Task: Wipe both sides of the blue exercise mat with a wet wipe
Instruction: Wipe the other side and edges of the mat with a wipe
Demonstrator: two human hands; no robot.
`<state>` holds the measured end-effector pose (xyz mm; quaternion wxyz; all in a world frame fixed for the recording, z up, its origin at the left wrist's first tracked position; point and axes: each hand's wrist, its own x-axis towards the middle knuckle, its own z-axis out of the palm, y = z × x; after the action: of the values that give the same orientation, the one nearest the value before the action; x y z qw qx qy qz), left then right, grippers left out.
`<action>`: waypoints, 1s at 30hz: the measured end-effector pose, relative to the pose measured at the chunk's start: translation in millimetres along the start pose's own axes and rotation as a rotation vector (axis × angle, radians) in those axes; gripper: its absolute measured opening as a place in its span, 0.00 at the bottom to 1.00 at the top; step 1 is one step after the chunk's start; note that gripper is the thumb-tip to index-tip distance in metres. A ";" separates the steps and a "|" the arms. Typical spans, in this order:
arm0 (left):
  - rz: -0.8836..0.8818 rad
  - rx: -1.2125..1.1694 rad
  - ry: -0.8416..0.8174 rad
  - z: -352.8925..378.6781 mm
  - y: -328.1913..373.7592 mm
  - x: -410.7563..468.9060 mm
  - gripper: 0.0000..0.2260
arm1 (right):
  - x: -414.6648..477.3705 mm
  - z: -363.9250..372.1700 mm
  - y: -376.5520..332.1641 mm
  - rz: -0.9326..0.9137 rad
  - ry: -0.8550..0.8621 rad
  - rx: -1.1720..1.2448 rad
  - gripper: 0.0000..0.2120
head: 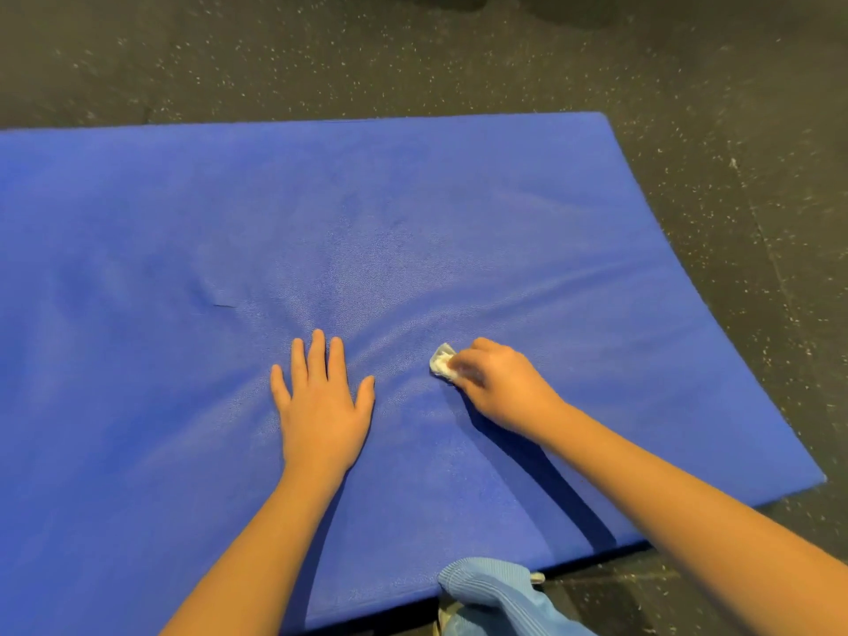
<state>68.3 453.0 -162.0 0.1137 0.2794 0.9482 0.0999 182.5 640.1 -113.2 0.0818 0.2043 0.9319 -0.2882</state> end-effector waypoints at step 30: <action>0.146 0.007 0.094 9.6 3.6 67.7 0.27 | 51.1 9.8 19.2 -0.244 0.126 -0.191 0.07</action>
<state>17.3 494.6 -181.1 0.0604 0.3430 0.9300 0.1176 144.9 666.0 -144.7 0.0065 0.0986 0.9762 -0.1929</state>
